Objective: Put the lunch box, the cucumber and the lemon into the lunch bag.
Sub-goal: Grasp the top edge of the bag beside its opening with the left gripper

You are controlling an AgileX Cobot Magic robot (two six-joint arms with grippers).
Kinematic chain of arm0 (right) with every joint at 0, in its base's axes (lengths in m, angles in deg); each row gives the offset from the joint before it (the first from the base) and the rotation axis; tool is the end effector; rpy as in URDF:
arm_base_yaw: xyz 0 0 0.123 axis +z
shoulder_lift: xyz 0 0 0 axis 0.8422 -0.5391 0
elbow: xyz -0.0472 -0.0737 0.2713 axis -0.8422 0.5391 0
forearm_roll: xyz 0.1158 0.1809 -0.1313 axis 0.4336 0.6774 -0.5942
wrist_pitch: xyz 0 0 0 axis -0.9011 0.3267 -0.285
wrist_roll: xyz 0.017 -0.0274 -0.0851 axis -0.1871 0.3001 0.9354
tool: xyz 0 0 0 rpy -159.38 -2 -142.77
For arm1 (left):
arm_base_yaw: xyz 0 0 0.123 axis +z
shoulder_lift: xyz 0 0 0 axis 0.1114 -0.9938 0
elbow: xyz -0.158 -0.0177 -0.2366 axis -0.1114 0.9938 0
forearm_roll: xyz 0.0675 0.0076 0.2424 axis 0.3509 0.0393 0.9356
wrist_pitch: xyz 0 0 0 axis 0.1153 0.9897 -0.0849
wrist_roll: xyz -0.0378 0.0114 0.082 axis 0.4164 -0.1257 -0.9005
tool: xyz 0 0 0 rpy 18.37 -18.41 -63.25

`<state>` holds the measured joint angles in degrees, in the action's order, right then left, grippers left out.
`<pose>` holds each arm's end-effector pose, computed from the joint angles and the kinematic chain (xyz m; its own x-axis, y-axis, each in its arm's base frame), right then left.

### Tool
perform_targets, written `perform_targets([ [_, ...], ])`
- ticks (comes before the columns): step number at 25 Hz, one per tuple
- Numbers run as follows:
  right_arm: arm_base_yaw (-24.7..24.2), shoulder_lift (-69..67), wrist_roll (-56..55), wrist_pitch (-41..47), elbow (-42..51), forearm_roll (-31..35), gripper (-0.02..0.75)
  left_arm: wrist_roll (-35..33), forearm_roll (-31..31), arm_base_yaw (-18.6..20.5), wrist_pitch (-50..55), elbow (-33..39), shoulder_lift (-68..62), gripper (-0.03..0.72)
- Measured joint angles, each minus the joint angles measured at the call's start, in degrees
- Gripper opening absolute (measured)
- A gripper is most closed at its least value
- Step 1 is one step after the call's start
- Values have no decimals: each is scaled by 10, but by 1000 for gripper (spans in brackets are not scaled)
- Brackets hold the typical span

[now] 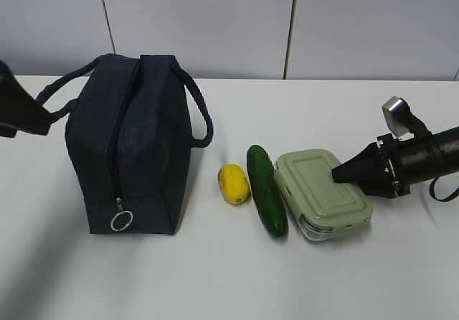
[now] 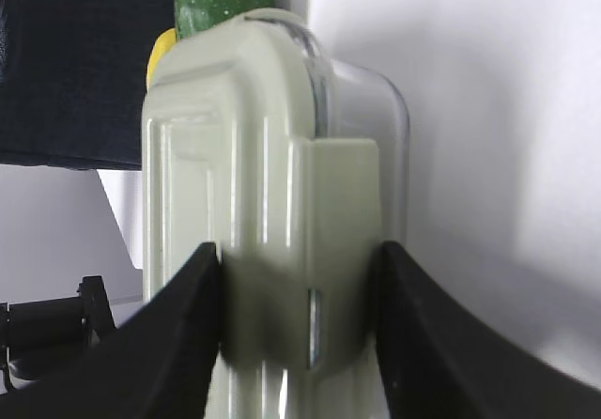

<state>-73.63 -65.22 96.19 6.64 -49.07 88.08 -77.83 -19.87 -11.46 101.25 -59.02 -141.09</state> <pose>0.3784 -0.0276 0.0866 -0.9718 0.0475 -0.2310 -0.1765 0.5034 0.8459 0.2559 -0.0647 0.3008 -0.8778 0.1169 -0.4645 0.3219 0.8622 -0.3912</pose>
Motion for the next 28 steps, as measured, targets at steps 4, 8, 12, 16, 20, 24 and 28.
perform_targets([
  [4,0,0,0,0,0,0,356,-20,-19,-1,-20,-35,-64,423],
  [8,0,0,0,0,0,0,356,-24,-22,-2,-47,-45,-108,425],
  [12,0,0,0,1,0,0,356,-24,-24,-2,-56,-45,-149,423],
  [16,0,0,-2,1,0,0,356,-25,-33,-2,-66,-45,-181,292],
  [20,0,0,-16,1,0,0,356,-41,-36,-2,-72,-46,-193,37],
  [24,0,0,-28,-1,-6,-2,356,-43,-26,-2,-72,-56,-194,-2],
  [28,0,6,-34,-9,-7,-3,356,-44,-9,-2,-55,-86,-195,-5],
])
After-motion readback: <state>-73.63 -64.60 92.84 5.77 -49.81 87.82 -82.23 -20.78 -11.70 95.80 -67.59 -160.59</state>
